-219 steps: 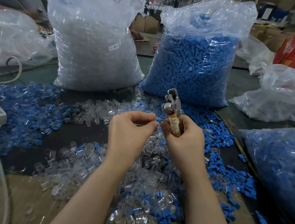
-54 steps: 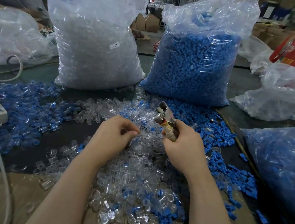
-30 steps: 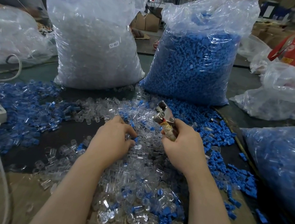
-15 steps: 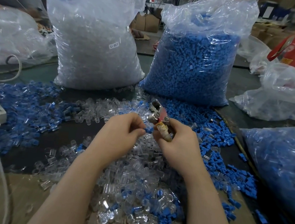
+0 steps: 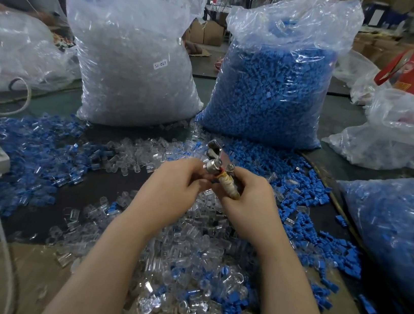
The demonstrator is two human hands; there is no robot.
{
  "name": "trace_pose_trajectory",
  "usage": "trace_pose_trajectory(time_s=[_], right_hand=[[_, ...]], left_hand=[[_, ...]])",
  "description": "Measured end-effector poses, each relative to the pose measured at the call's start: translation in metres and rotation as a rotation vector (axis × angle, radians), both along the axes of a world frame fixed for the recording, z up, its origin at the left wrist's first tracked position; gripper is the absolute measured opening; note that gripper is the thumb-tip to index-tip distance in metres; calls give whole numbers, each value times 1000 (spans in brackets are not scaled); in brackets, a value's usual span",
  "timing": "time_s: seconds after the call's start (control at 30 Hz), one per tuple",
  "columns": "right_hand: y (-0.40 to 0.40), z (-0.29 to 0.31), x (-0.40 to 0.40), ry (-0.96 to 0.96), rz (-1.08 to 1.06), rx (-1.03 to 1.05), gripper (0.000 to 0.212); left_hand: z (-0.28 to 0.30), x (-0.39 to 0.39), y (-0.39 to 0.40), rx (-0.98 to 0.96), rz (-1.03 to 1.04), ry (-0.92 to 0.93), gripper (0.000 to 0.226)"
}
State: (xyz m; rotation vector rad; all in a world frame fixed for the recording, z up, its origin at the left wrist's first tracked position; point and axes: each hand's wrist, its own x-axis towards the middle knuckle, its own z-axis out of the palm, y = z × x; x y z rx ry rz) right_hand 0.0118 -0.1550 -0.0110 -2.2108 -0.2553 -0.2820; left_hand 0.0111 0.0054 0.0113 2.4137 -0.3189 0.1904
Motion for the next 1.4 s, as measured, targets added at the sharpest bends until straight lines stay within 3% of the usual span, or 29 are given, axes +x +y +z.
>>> trace_pose_trajectory(time_s=[0.17,0.3,0.4,0.53,0.73,0.9,1.07,1.23,1.4], right_hand=[[-1,-1,0,-3,-38,-22,6],[-1,-1,-2,-83,-72,-8,8],[0,-2,-2,-127,-89,15,11],[-1,-3,-2,-131,-108,23,13],[-1,-5,-1,-145,-161,58,17],[-1,-5,0,-123,-153,173,18],[0,-3,0,-85,-125,337,8],[2,1,-2,-94,-109,391,17],[0,-2,-1,-95,-109,384,10]], left_hand=[[-5,2,2,-32,151,-3,12],[-13,5,18,338,321,121,30],[-15,3,17,420,294,213,25],[-15,1,12,307,237,242,7],[-11,1,11,53,304,170,11],[-8,1,6,-369,295,182,12],[-1,0,2,-827,199,325,10],[-1,-1,0,-848,166,318,9],[-1,-2,-2,-921,169,375,5]])
